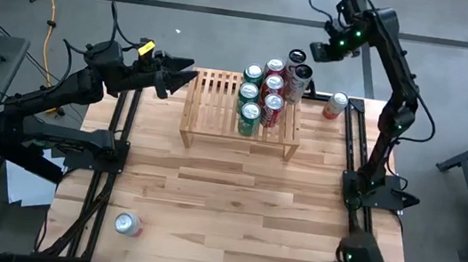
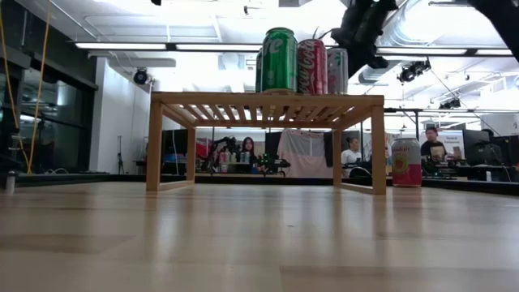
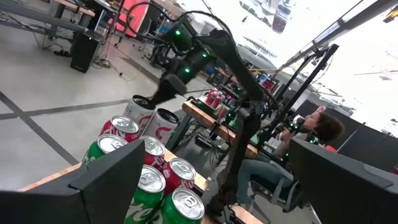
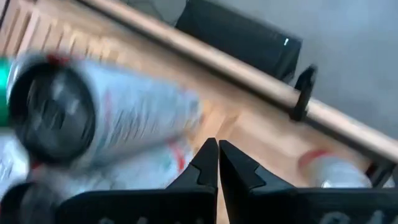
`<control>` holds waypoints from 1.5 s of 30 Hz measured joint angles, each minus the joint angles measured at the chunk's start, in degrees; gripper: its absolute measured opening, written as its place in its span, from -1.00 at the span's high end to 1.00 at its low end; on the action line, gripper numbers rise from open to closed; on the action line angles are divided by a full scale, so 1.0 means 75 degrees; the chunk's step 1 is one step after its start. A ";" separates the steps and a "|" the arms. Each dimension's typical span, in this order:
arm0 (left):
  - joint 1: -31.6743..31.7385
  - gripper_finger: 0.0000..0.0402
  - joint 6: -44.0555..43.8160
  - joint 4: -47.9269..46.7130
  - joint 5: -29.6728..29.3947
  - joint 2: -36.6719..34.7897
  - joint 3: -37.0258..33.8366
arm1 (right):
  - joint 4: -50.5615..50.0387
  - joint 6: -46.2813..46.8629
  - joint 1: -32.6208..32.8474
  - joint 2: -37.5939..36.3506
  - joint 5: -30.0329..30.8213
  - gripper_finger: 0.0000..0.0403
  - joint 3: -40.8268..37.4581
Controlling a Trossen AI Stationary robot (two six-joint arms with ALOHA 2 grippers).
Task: Place canned beverage on shelf
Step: Adjust the white pink soda cans on the shelf
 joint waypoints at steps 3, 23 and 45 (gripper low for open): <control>0.0000 -0.93 -0.0017 0.0000 0.0000 0.0000 0.0000 | 0.0003 -0.0022 0.0164 -0.0288 0.0081 1.00 -0.0362; 0.0003 -0.93 -0.0003 -0.0003 -0.0034 0.0000 0.0000 | 0.0905 0.0430 0.0617 -0.1641 0.0039 1.00 -0.2593; 0.0003 -0.93 0.0011 -0.0003 -0.0033 0.0000 0.0003 | 0.0677 0.0767 0.1345 -0.1643 0.0071 1.00 -0.2577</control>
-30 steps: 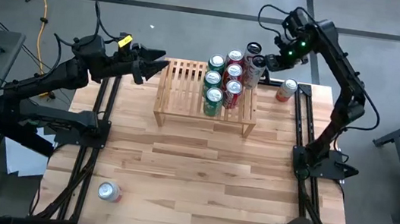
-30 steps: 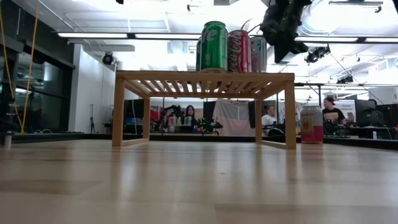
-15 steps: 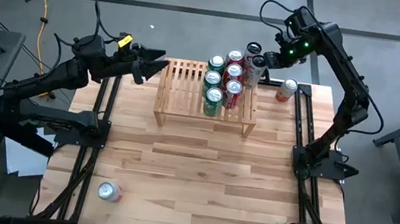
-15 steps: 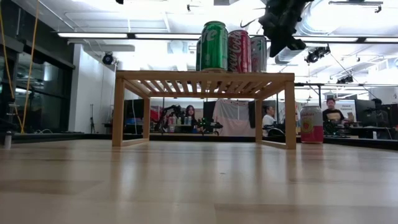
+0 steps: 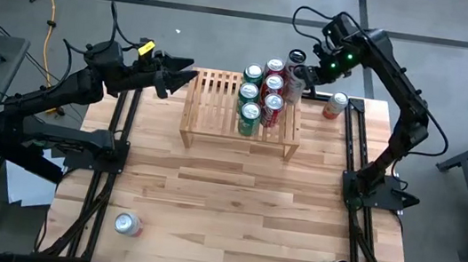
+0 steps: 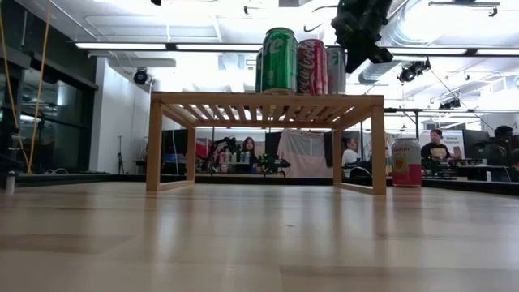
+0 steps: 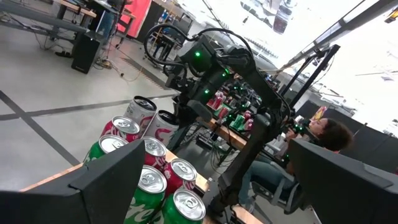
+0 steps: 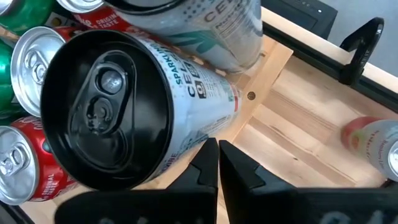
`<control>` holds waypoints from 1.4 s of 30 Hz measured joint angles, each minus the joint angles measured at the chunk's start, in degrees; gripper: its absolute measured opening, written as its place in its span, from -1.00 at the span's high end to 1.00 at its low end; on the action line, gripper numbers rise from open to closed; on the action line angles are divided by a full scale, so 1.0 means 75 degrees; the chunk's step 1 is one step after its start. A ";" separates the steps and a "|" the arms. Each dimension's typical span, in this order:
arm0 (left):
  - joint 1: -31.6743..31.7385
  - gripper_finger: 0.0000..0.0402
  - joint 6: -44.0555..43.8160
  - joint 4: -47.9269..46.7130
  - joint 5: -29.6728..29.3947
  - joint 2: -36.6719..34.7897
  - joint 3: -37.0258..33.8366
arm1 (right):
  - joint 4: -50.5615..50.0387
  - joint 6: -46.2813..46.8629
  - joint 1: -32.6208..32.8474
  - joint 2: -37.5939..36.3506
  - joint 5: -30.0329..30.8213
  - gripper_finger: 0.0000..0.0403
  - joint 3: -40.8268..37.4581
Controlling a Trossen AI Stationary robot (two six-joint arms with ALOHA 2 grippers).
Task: Place canned beverage on shelf
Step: Adjust the white pink soda cans on the shelf
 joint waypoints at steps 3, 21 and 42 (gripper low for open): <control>0.0000 -0.93 -0.0002 0.0002 -0.0002 0.0000 0.0000 | 0.0002 0.0019 0.0038 0.0000 -0.0004 1.00 0.0000; 0.0000 -0.93 0.0006 0.0003 0.0001 0.0000 0.0000 | 0.0272 0.0219 0.0038 0.0000 -0.0563 1.00 0.0000; 0.0003 -0.93 0.0766 -0.0291 0.0004 0.0003 0.0000 | -0.0720 -0.0767 -0.0188 -0.0611 0.0373 1.00 -0.0047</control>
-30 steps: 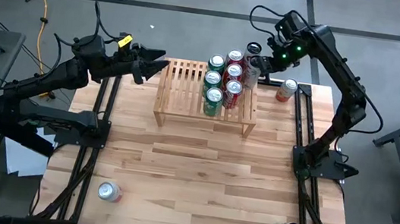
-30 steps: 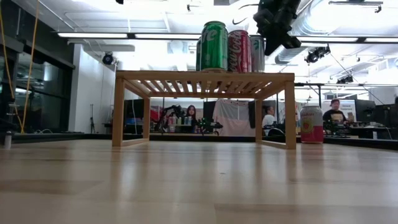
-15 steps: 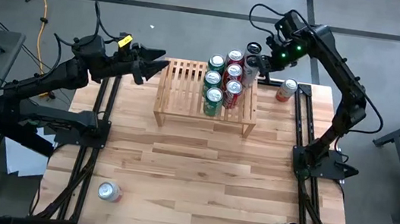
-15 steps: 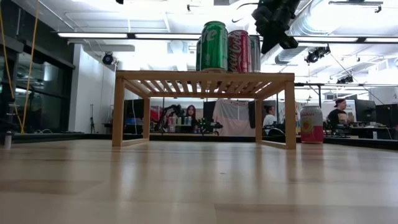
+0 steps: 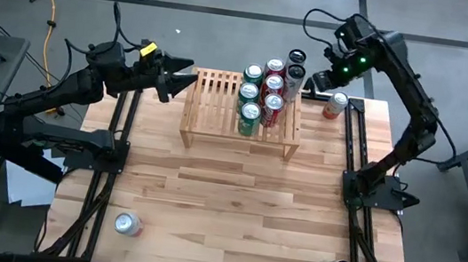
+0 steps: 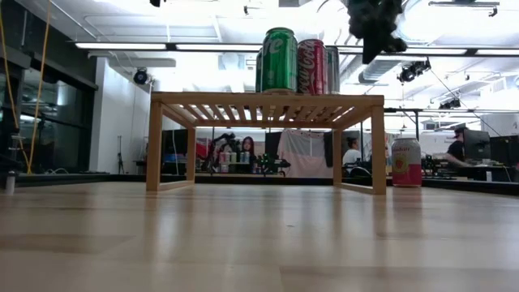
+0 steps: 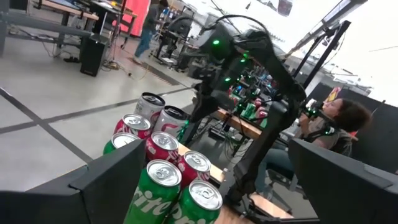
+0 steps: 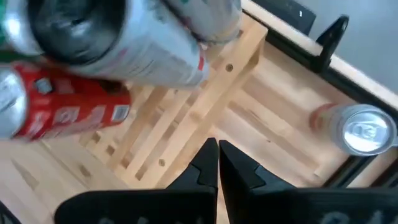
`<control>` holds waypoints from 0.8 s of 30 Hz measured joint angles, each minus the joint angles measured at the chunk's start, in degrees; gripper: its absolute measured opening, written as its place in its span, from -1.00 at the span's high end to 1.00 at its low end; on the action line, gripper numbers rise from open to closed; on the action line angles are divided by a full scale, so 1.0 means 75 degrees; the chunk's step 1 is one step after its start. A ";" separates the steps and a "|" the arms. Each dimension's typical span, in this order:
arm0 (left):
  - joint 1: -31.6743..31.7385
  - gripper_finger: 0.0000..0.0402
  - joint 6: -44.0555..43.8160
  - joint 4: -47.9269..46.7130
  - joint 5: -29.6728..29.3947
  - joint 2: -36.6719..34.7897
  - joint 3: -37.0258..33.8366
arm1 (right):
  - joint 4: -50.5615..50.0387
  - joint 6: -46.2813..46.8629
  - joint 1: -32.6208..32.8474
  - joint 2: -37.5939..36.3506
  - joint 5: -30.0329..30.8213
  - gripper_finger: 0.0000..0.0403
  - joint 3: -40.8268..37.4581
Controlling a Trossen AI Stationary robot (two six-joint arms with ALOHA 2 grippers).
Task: Place canned beverage on shelf
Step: Adjust the white pink soda cans on the shelf, then put the bottom pink soda can on the shelf
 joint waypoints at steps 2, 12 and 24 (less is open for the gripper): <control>-0.0002 -0.93 0.0053 -0.0002 0.0003 -0.0002 0.0000 | 0.0026 -0.0183 0.0033 -0.0283 0.0001 1.00 -0.0130; 0.0000 -0.93 0.0581 -0.0095 0.0267 -0.0020 0.0000 | 0.2103 0.0273 0.0913 -0.3059 -0.0224 1.00 -0.3204; 0.0000 -0.93 0.0587 -0.0096 0.0297 -0.0020 0.0000 | 0.8454 0.2637 0.2692 -0.5779 -0.0830 1.00 -0.6249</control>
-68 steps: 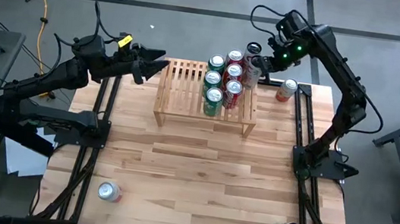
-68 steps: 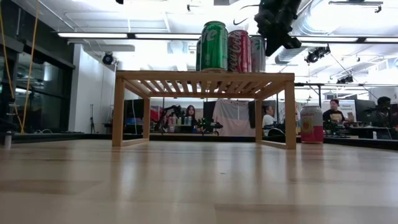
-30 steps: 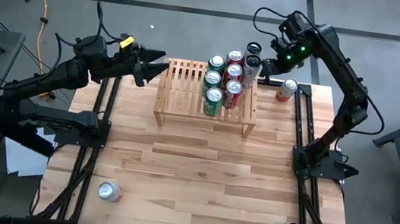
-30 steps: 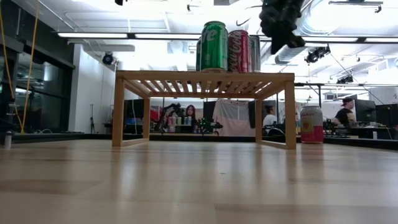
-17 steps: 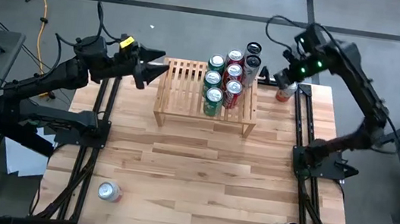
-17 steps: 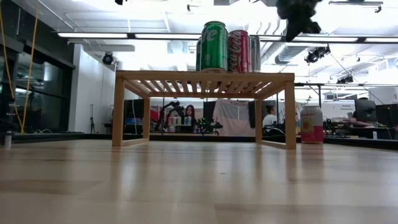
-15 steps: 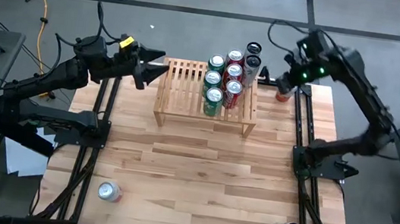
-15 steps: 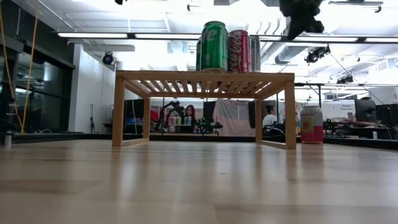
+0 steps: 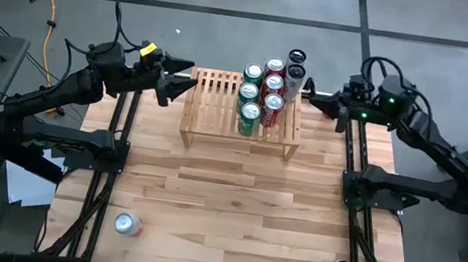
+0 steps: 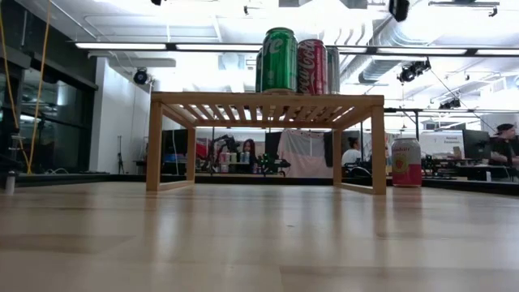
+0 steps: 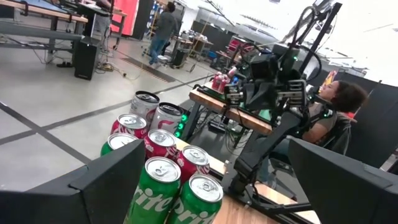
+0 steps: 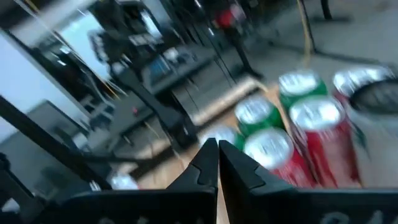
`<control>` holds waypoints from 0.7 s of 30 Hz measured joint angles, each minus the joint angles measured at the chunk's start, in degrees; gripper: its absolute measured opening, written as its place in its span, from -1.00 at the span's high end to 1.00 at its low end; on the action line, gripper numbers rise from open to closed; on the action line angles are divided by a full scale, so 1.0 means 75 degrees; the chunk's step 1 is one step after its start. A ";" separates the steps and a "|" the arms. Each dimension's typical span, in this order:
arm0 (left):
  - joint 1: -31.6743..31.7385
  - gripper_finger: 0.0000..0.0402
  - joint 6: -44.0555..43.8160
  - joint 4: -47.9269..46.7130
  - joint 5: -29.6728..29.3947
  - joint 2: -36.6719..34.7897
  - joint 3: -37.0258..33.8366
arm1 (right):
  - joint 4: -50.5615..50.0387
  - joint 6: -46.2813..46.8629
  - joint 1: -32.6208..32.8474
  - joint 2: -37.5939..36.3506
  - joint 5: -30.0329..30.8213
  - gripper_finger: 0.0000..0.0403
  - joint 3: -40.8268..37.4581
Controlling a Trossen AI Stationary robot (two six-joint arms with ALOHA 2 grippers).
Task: Place canned beverage on shelf
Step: Put the bottom pink soda can on the shelf
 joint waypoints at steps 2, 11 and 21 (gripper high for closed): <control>0.0000 -0.93 0.0006 -0.0003 0.0000 0.0000 0.0000 | 0.0660 -0.0024 0.0144 -0.0036 0.0026 1.00 -0.0208; -0.0003 -0.93 0.0159 -0.0006 -0.0003 0.0000 0.0000 | 0.1556 -0.0545 0.0565 0.0440 0.0029 0.73 -0.0433; -0.0003 -0.93 0.0398 -0.0006 -0.0003 -0.0003 0.0000 | 0.1939 -0.1084 0.1021 0.0754 0.0032 -0.42 -0.0433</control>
